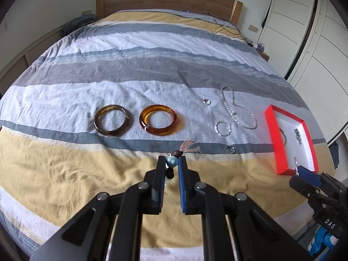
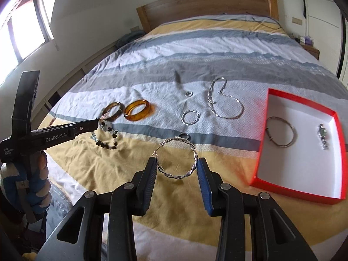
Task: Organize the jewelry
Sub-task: 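Carry the bracelet and hoop into the red box and release both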
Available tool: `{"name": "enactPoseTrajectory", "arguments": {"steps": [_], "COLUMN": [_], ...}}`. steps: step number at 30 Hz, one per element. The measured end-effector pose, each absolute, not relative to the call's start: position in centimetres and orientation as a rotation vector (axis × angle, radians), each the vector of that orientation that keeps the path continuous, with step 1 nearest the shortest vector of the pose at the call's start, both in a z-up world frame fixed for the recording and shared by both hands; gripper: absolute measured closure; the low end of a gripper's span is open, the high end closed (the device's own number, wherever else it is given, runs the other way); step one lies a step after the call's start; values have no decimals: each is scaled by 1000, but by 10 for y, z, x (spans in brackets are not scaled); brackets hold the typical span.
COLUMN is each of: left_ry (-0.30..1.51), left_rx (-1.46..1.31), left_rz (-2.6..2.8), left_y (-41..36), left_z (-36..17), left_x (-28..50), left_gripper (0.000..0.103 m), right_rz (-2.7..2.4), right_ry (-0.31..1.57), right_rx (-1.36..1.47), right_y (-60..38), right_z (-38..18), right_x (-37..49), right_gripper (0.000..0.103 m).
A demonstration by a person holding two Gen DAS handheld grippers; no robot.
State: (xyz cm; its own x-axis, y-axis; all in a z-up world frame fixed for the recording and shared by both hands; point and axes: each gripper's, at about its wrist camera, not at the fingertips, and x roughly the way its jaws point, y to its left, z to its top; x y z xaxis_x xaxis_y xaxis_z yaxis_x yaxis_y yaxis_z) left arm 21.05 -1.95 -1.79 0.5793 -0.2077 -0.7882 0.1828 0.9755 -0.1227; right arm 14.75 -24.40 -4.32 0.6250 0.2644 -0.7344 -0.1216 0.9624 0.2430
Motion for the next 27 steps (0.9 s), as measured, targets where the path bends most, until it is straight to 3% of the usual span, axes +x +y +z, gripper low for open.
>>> {"name": "enactPoseTrajectory", "arguments": {"steps": [13,27], "left_ry": [831,800], "left_rx": [-9,84], "left_rz": [-285,-500], "left_y": [-42,-173], "left_z": [36,61], "left_x": [151,149], "left_gripper": [93,93], "right_rz": [181,70], "right_ry": [754,732], "right_rx": [191,242], "right_y": [-258,-341], "right_z": [6,9], "right_x": [79,42], "right_gripper": [65,65]}}
